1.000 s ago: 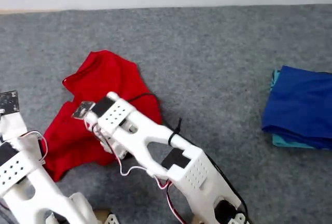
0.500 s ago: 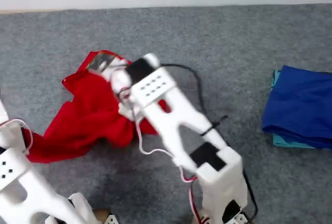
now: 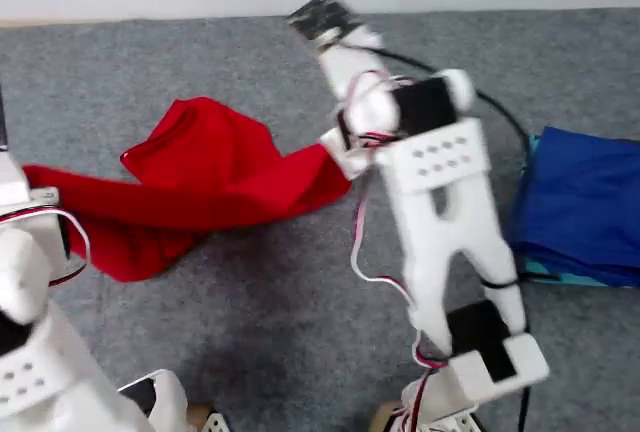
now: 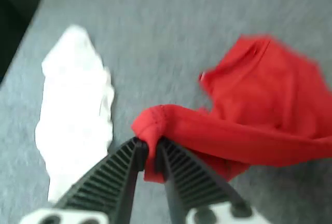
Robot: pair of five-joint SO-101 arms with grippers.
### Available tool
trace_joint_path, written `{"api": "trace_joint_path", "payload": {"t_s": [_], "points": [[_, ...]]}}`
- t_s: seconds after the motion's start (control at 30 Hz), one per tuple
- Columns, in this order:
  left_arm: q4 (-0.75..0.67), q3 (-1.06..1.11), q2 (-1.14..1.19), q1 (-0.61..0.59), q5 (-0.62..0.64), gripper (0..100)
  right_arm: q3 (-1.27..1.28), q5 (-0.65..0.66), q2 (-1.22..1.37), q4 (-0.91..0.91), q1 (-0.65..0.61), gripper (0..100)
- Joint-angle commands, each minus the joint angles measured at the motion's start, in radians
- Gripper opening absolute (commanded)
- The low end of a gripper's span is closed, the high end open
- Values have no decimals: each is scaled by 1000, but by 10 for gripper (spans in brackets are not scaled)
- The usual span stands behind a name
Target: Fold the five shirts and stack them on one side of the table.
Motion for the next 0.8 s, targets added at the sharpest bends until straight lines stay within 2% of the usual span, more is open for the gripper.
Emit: {"api": "trace_joint_path", "payload": {"t_s": [0.0,0.17,0.33,0.53,0.67,0.77], "points": [[15,-171,-18,64,28,2,-46,11,-137,33,91,10],[-6,-384,-18,115,28,2,-51,11,-277,28,194,10],[-97,-541,-17,120,28,2,-51,11,-417,16,246,10],[-195,-628,-17,120,23,2,-51,11,-581,-68,323,10],[-196,-664,-17,120,18,2,-51,11,-674,-113,394,10],[-192,-676,-18,120,-43,3,-51,11,-731,-160,487,10]]}}
